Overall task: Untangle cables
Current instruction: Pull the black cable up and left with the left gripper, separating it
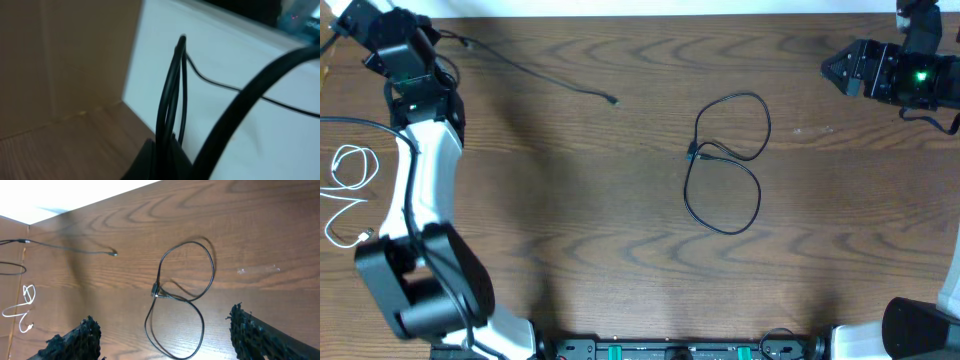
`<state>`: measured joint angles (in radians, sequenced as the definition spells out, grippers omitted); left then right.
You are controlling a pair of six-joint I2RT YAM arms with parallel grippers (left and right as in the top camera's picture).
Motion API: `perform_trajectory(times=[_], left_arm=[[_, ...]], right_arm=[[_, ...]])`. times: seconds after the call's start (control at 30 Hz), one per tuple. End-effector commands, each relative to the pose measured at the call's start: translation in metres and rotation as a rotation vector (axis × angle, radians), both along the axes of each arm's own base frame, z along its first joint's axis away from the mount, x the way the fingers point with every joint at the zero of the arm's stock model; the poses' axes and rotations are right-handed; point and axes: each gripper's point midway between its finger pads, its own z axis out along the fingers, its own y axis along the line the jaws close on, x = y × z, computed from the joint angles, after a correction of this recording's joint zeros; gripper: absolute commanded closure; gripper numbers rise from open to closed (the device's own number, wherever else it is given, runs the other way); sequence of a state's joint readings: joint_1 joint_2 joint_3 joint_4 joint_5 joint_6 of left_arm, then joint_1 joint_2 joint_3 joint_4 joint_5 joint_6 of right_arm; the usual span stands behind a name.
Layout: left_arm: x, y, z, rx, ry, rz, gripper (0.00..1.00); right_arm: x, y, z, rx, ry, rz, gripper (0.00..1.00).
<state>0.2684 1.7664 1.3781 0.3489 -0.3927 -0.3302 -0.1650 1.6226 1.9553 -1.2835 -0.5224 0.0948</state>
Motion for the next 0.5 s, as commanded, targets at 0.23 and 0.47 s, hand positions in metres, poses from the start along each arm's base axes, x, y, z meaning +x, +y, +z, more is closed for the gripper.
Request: perform_trajectory(times=[0.23, 0.47], left_arm=[[0.000, 0.071, -0.009, 0.224, 0.066, 0.155, 0.92], [-0.012, 0.100, 0.089, 0.361, -0.031, 0.218, 0.92]], right_arm=[[-0.001, 0.005, -0.001, 0.023, 0.020, -0.007, 0.20], [0.000, 0.005, 0.000, 0.032, 0.016, -0.019, 0.20]])
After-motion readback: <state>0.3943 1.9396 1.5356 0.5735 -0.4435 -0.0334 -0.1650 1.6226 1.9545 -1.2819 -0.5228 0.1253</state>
